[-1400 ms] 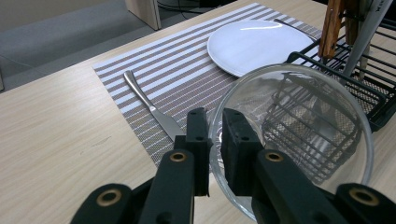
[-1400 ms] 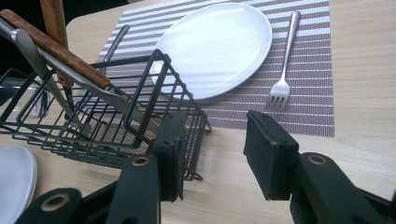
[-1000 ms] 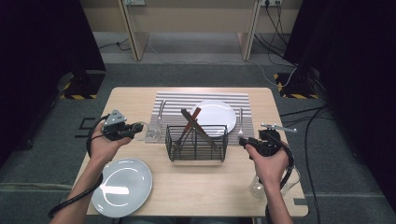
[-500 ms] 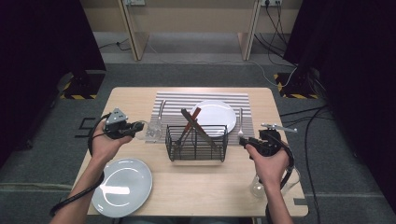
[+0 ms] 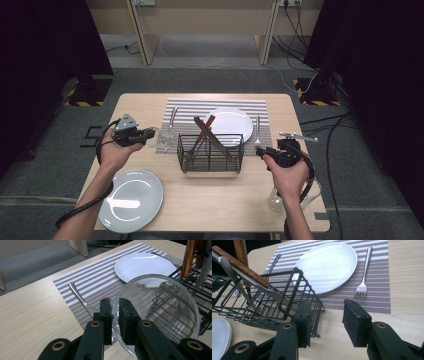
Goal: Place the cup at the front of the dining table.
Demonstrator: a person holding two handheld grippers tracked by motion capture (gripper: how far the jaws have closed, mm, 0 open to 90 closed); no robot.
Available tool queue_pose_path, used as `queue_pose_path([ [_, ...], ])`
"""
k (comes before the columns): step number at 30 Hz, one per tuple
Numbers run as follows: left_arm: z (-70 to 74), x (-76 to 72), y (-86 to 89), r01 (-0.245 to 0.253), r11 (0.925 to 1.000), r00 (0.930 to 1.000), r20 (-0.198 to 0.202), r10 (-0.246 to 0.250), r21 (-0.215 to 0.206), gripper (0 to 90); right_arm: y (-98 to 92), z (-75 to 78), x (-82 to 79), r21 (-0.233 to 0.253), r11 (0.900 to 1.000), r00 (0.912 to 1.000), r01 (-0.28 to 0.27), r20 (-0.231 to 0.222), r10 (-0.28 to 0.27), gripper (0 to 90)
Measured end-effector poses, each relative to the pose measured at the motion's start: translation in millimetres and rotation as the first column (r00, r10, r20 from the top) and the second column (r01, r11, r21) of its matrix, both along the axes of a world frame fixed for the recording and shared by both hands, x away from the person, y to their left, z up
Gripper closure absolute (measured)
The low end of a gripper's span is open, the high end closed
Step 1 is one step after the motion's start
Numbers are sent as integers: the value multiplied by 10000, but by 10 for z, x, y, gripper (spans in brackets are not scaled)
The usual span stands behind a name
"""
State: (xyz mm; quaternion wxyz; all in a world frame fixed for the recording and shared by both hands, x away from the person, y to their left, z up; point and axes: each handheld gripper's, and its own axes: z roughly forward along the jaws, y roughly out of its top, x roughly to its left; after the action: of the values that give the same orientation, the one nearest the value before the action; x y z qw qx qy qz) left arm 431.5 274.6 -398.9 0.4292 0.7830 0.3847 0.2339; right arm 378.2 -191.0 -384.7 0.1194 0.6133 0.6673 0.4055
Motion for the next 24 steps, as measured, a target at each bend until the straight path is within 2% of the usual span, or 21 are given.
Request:
queue_pose_path([
  [24,3,113,-61,-8,10000,10000,-8,8,31,811,-11,5,1,14,10000,10000,14,42,-14,587],
])
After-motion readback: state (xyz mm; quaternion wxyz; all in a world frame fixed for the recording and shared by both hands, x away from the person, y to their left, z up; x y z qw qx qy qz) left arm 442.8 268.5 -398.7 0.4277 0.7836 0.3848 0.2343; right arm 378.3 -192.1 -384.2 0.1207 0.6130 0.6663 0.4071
